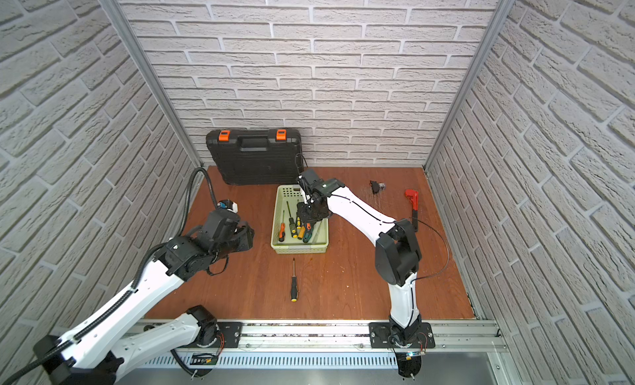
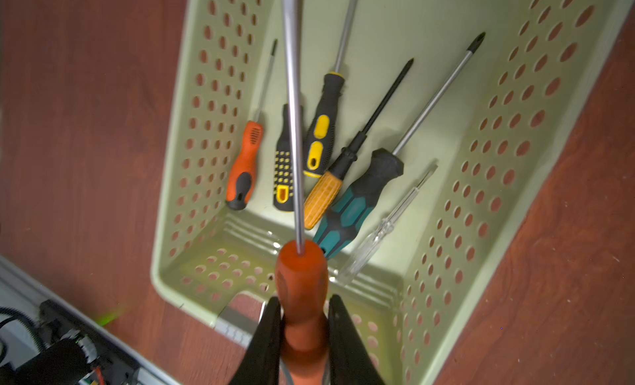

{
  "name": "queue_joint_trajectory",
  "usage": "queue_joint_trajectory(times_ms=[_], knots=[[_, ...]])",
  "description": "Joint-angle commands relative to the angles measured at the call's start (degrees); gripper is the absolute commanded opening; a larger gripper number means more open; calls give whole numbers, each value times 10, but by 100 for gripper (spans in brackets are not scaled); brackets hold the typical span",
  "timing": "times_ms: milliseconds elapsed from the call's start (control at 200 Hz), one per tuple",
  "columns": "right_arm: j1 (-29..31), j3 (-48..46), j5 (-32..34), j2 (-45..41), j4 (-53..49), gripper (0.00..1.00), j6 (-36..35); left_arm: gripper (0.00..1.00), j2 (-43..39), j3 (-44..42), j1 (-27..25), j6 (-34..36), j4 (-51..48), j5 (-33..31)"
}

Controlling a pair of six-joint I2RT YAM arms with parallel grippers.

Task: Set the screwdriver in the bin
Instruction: 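Carry the orange screwdriver with the right gripper over the basket, then lower the orange screwdriver into the basket and open the right gripper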

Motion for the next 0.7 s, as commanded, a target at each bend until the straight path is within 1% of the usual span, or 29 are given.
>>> queue_joint_trajectory(times_ms=[0, 125, 245, 565, 695], knots=[[-2, 19, 12, 24, -4, 5, -6, 55, -10, -6, 9, 22, -2, 2], [-3, 29, 48, 51, -23, 6, 4, 55, -21, -24, 13, 23, 8, 6], [-6, 23, 82, 55, -30, 5, 24, 56, -28, -47, 22, 22, 32, 30], [-7, 29, 114, 89, -32, 7, 75, 56, -19, -65, 35, 30, 68, 76], [-8, 29, 110, 102, -35, 9, 80, 56, -25, -79, 36, 26, 81, 82]])
